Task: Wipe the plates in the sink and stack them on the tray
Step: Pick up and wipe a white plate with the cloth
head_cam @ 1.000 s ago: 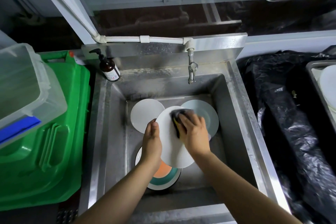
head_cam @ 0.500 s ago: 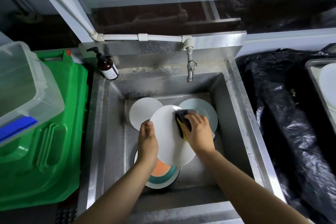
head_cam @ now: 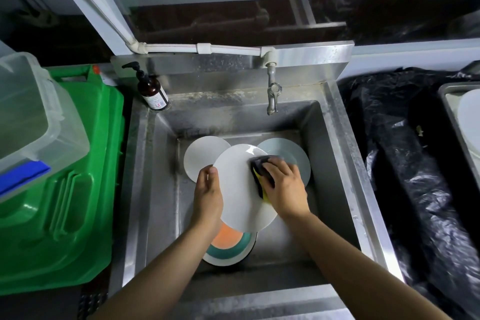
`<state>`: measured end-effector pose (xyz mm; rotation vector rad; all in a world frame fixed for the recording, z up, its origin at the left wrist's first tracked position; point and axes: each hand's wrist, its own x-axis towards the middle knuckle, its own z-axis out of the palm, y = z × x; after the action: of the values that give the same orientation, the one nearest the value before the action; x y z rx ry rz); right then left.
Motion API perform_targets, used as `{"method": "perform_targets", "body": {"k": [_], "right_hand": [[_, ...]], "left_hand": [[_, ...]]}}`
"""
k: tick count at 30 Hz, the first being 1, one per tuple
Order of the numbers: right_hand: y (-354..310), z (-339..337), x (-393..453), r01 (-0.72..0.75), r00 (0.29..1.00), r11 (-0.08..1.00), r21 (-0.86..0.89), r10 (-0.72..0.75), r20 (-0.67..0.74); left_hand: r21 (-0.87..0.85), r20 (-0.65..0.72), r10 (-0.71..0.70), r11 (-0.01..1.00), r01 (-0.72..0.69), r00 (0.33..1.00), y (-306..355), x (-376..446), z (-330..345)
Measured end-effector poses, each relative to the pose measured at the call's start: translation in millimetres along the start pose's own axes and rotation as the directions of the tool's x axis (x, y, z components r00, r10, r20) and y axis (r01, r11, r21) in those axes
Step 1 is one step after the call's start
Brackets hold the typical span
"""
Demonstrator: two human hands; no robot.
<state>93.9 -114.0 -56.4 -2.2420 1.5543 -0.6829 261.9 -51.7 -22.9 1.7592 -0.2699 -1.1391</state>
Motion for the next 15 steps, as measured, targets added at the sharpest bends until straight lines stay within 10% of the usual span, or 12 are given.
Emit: {"method": "perform_targets", "body": {"k": [8, 15], "right_hand": [[-48.2, -3.9, -48.1, 0.26, 0.952, 0.941, 0.216, -0.287, 0.106], [-7.7, -11.0, -20.6, -0.05, 0.998, 0.998, 0.027, 0.049, 0.045]], "left_hand": [[-0.019, -0.007, 0.05, 0.999, -0.05, 0.999, 15.9, -2.6, 6.0], [-0.045, -0.008, 0.052, 0.998, -0.052, 0.999, 17.1, -3.2, -0.9]]}}
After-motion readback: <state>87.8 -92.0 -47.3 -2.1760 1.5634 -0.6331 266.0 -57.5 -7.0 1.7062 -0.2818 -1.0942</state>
